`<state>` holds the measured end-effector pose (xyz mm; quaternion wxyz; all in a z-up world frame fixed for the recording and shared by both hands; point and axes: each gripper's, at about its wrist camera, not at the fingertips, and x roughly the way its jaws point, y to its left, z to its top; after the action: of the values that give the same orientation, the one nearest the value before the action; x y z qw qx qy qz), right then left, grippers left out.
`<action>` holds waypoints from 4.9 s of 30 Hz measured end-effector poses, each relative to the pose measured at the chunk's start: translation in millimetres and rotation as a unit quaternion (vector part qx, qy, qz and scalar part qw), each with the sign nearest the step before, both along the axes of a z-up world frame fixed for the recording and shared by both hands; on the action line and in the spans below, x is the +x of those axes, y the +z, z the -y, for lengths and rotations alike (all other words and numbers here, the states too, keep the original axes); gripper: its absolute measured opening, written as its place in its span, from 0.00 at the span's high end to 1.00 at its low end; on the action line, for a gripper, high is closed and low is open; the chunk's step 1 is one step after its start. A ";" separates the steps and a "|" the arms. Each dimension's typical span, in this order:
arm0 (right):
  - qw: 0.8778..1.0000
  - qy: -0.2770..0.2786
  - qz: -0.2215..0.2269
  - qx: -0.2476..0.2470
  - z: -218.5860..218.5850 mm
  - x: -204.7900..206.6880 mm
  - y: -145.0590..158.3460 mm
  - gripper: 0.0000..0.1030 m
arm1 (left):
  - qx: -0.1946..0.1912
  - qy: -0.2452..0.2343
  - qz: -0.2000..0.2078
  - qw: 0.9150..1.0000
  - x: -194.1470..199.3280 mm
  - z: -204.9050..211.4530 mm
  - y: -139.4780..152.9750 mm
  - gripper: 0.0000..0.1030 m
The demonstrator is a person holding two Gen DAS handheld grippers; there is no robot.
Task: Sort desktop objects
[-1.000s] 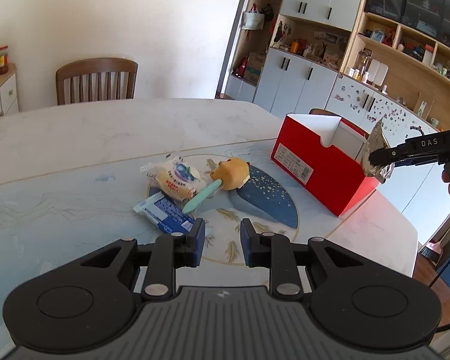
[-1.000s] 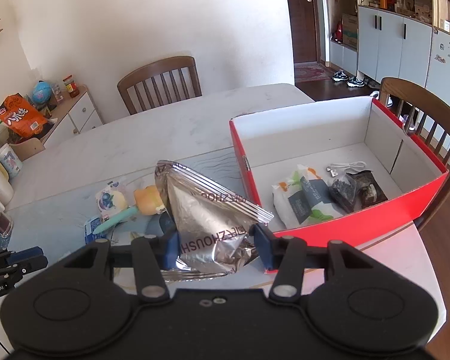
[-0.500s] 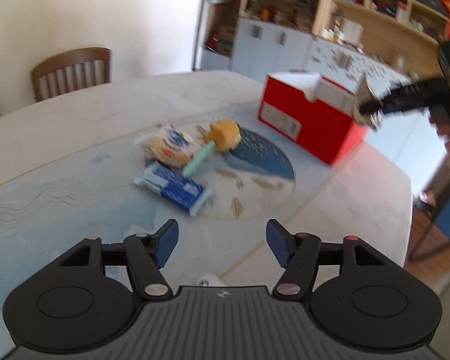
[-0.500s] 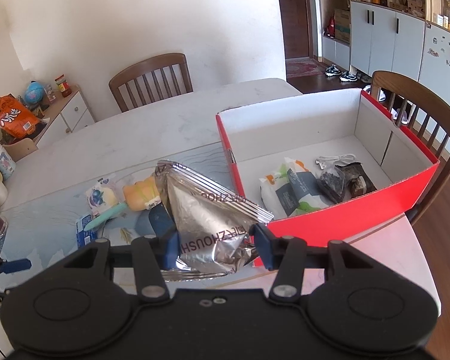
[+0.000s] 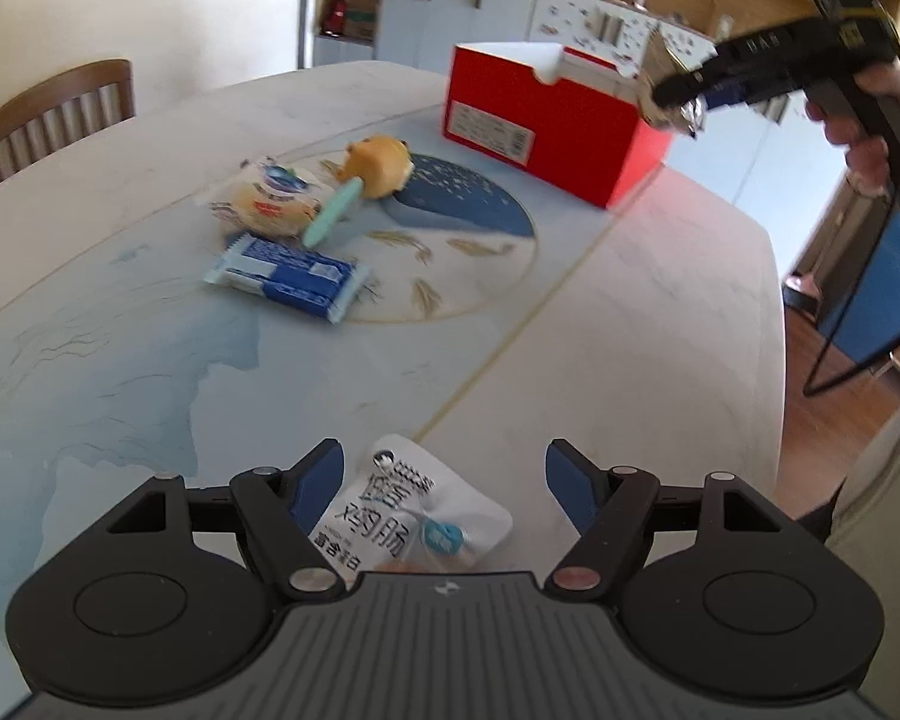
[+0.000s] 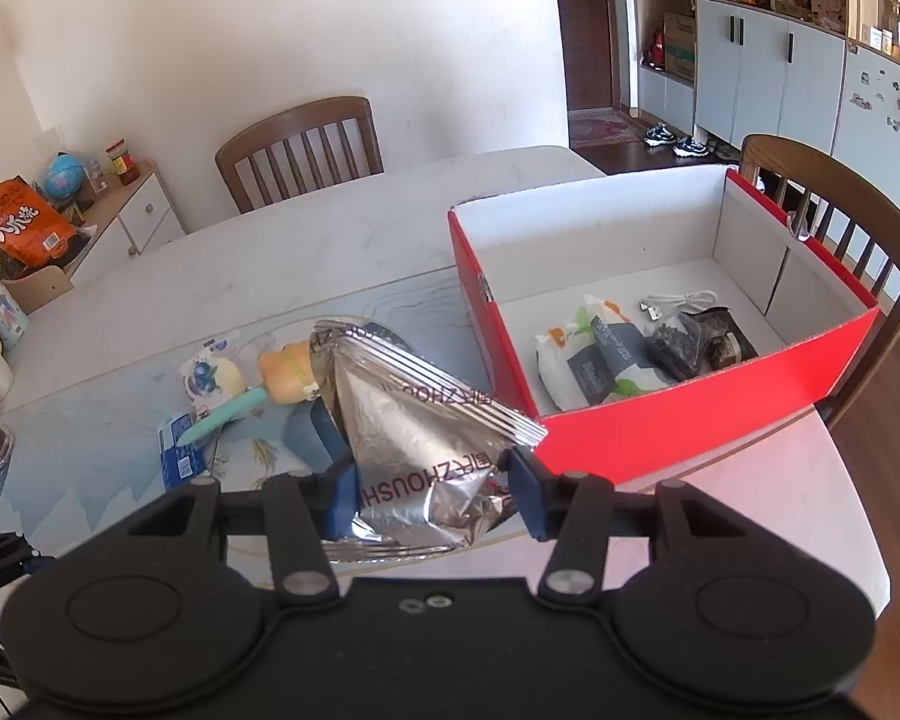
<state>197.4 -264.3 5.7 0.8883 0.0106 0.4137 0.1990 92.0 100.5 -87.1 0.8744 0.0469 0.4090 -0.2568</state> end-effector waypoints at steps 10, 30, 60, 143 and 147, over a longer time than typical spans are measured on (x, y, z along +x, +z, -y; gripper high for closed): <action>1.000 -0.010 -0.001 -0.007 -2.6 -6.9 -0.9 0.50 | 0.029 -0.050 -0.004 0.998 2.8 3.5 -15.0 0.08; 1.000 -0.017 -0.002 -0.012 1.2 -4.8 -3.6 0.50 | 0.047 -0.028 0.016 0.998 10.1 5.2 -26.2 0.39; 1.000 -0.020 0.009 -0.007 7.4 10.4 4.3 0.51 | 0.042 0.037 0.037 0.998 18.6 24.4 -11.3 0.88; 0.997 0.054 0.045 -0.026 103.9 109.7 14.8 0.51 | -0.017 0.074 0.127 0.989 128.3 169.6 82.6 0.44; 0.996 0.063 0.047 -0.038 113.7 119.2 13.5 0.51 | -0.017 0.068 0.139 0.988 146.1 189.9 94.8 0.44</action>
<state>316.7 -378.0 19.2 0.8922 -0.0586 0.3790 0.2387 238.1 -89.4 7.8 0.9389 0.0387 0.2814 -0.1945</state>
